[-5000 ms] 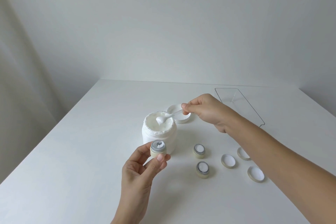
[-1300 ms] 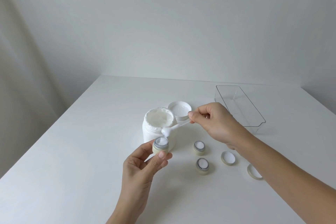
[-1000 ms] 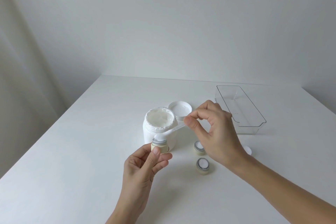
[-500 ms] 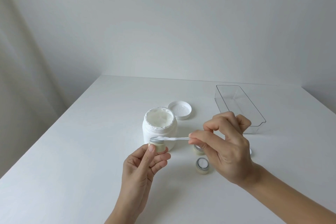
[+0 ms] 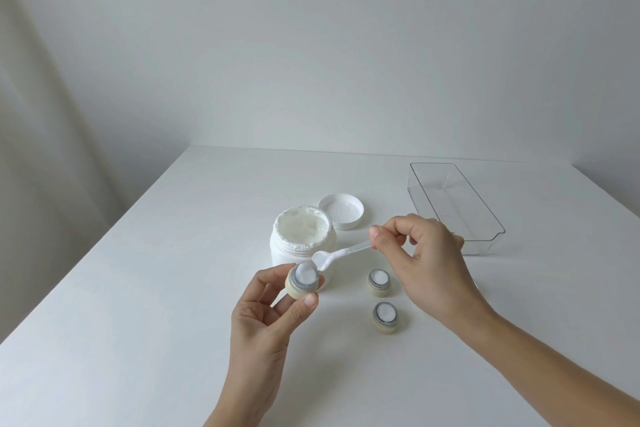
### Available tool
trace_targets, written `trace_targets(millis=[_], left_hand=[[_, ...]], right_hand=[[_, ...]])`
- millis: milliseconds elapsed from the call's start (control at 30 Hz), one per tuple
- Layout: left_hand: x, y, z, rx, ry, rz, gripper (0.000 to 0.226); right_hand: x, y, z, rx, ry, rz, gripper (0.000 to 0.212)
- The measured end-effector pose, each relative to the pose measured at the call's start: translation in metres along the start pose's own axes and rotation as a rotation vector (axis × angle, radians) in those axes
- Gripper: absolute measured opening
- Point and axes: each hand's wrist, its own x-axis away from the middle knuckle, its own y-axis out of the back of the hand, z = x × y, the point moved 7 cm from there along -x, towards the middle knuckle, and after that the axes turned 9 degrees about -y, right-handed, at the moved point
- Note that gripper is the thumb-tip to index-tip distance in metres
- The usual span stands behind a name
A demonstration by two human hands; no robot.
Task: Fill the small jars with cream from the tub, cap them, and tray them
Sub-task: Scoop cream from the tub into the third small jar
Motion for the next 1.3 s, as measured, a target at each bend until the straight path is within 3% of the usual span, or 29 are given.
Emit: trace_targets(millis=[233, 567, 733, 1067, 1300], left_hand=[[-0.001, 0.001, -0.001, -0.001, -0.021, 0.008, 0.038], [0.002, -0.004, 0.0, -0.045, 0.036, 0.043, 0.043], [0.004, -0.008, -0.002, -0.063, 0.067, 0.048, 0.061], [0.005, -0.008, 0.002, -0.052, 0.103, 0.068, 0.064], [0.005, -0.008, 0.004, -0.026, 0.101, 0.081, 0.067]], right_hand=[[-0.002, -0.002, -0.005, -0.003, -0.056, 0.022, 0.032], [-0.007, -0.01, -0.003, -0.008, -0.015, 0.088, 0.032], [-0.01, -0.01, -0.004, -0.008, -0.002, 0.134, 0.031], [-0.012, -0.009, 0.001, -0.028, 0.031, 0.221, 0.03], [-0.017, -0.01, -0.001, -0.087, -0.026, 0.4, 0.03]])
